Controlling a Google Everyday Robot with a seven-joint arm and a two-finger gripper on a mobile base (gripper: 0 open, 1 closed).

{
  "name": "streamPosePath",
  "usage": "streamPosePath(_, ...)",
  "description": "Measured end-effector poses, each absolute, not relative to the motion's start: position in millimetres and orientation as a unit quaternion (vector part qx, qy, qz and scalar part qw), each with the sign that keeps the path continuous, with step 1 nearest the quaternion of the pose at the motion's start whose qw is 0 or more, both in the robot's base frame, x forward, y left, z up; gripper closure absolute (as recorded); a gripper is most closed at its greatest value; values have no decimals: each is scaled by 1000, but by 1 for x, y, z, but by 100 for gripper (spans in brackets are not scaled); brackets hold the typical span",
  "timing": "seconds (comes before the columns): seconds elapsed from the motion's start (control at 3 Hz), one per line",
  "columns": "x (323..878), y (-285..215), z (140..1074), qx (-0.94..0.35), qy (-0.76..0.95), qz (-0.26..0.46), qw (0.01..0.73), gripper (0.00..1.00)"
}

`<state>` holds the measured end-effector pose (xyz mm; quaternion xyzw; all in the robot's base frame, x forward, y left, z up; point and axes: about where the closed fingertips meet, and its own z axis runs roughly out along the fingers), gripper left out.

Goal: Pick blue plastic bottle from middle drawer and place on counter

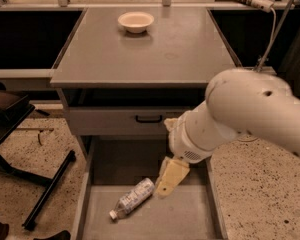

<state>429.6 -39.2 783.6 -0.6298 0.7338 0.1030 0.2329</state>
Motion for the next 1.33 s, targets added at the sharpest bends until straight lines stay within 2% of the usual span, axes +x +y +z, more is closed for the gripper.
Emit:
streamPosePath(1.0, 439, -30, 765, -621, 734, 109, 254, 0)
streamPosePath(1.33, 448, 0, 702, -614, 733, 150, 253, 0)
